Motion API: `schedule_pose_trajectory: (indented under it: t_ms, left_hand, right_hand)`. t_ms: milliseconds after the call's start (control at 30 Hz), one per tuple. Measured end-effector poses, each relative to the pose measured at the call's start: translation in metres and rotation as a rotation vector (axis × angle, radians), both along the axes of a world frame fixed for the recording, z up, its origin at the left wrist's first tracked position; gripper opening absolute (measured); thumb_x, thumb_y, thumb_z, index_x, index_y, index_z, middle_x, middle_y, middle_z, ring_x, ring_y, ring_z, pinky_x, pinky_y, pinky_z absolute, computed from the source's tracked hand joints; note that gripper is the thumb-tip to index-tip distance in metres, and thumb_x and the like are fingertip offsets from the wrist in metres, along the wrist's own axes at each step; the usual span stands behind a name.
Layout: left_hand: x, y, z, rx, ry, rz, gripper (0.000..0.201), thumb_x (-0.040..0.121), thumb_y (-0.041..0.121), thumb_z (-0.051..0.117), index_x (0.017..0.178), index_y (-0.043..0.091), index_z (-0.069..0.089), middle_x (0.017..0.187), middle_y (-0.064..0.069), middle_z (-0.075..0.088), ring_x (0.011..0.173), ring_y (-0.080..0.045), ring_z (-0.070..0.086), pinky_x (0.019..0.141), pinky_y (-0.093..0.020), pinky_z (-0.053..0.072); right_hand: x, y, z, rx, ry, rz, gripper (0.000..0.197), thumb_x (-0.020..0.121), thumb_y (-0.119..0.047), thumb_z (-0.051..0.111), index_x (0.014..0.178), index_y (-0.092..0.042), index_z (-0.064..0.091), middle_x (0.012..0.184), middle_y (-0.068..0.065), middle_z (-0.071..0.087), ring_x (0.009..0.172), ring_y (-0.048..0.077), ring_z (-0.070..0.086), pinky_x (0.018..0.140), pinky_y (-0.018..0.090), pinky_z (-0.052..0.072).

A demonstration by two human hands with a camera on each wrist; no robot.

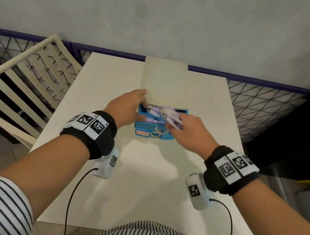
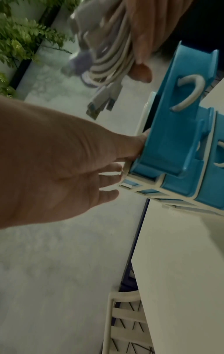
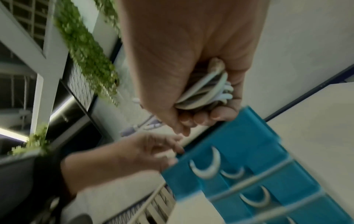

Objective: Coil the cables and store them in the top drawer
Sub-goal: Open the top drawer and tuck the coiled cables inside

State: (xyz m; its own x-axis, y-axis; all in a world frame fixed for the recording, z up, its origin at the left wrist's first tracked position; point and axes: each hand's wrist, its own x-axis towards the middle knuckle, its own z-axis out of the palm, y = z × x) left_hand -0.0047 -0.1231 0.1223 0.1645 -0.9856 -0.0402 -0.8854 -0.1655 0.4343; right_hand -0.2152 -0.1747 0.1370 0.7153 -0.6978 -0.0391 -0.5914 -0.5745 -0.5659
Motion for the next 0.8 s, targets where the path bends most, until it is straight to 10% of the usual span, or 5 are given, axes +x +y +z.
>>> schedule_pose_trajectory:
  t_ms: [300,633,800]
  left_hand:
    - [-0.002,0.004,0.006,0.153,0.028,-0.053,0.073,0.065,0.033,0.083,0.126,0.012,0.049,0.160,-0.001,0.008,0.140,-0.020,0.031,0.110,-0.034,0.034]
    - [-0.005,0.006,0.009,0.147,0.013,-0.059,0.074,0.067,0.031,0.082,0.128,0.012,0.047,0.160,-0.002,0.007,0.139,-0.019,0.032,0.109,-0.029,0.034]
    - [-0.005,0.007,0.008,0.158,0.040,-0.064,0.075,0.070,0.038,0.079,0.131,0.013,0.044,0.161,0.000,0.003,0.141,-0.018,0.028,0.111,-0.031,0.033]
  right_hand:
    - [0.027,-0.034,0.028,-0.048,0.363,-0.070,0.021,0.089,-0.022,0.054,0.101,-0.005,0.057,0.091,0.011,0.058,0.077,0.027,0.051,0.066,0.029,0.039]
    - [0.058,-0.009,-0.002,-0.156,0.614,-0.004,0.020,0.087,-0.013,0.053,0.104,-0.006,0.062,0.107,0.010,0.068,0.095,0.029,0.065,0.070,0.033,0.047]
    - [0.067,-0.016,0.007,-0.042,0.661,-0.029,0.038,0.093,-0.014,0.050,0.130,-0.010,0.051,0.132,0.013,0.057,0.119,0.031,0.056,0.094,0.040,0.047]
